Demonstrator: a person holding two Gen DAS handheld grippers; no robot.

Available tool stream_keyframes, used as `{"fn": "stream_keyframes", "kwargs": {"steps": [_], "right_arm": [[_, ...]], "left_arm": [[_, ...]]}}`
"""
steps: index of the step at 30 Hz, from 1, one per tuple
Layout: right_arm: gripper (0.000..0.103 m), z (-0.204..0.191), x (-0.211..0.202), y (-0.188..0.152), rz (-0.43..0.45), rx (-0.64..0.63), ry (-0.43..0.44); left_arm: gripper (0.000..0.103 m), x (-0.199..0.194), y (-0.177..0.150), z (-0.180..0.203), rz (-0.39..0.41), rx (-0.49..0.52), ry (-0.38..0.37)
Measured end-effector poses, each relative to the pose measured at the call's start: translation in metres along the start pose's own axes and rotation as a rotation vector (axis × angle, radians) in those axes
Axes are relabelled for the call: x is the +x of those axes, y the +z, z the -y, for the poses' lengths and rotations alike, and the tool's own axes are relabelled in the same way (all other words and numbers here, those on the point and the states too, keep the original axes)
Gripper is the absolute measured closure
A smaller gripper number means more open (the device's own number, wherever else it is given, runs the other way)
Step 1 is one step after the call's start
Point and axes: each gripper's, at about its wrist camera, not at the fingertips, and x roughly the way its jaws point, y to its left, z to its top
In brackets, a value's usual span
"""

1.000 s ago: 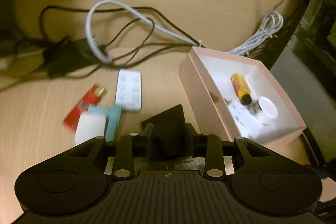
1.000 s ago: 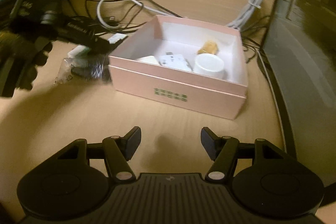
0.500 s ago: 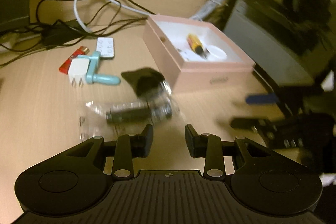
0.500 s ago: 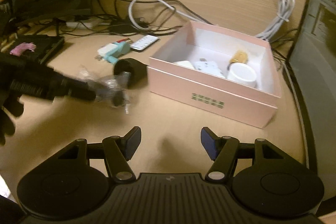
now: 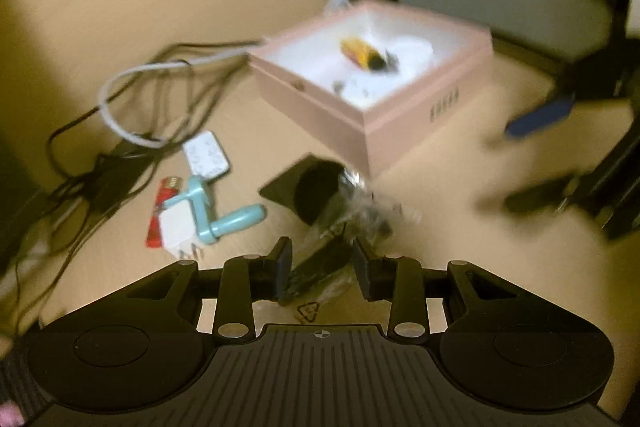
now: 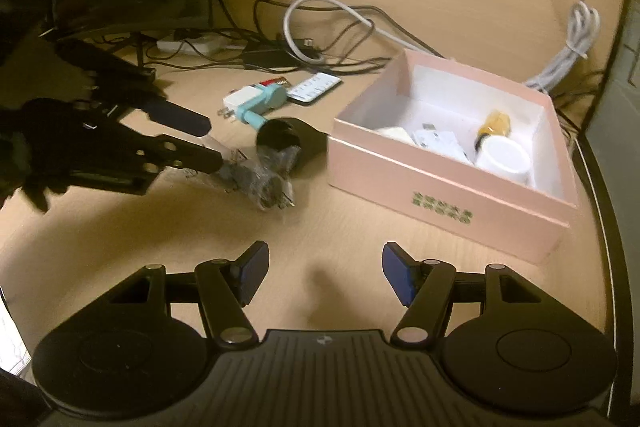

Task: Organize rigid objects
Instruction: 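Lift the bag of earphones with the left tool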

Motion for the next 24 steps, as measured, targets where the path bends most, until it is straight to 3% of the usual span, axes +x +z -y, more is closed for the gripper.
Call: {"fn": "stream_keyframes", "kwargs": {"steps": [3,6,13,19,24], "right_arm": [[0.039,0.009,-0.005,-0.007,-0.010,0.021,-0.027],[0.039,0.022,-0.011,-0.013,-0.020,0.062,-0.053],[0.039,0.038,-0.019,-0.025,-0.030,0.118,-0.086],[0.039,0.038,-0.022,-0.027,-0.018,0.132,-0.102],[0.040,0.033,-0.020,-0.017,0.016,0.108,-0.102]], "left_arm": [[0.064,0.018,-0.001,-0.001,-0.047,0.090,-0.036],[0.059,0.033,0.003,-0.003,-0.067,0.101,-0.081],[0.058,0.054,0.017,-0.023,-0.119,-0.159,-0.184],[0.064,0.042,0.003,-0.015,-0.074,-0.228,-0.119],[0.072,0.022,-0.018,-0.011,-0.054,-0.407,-0.039]]}}
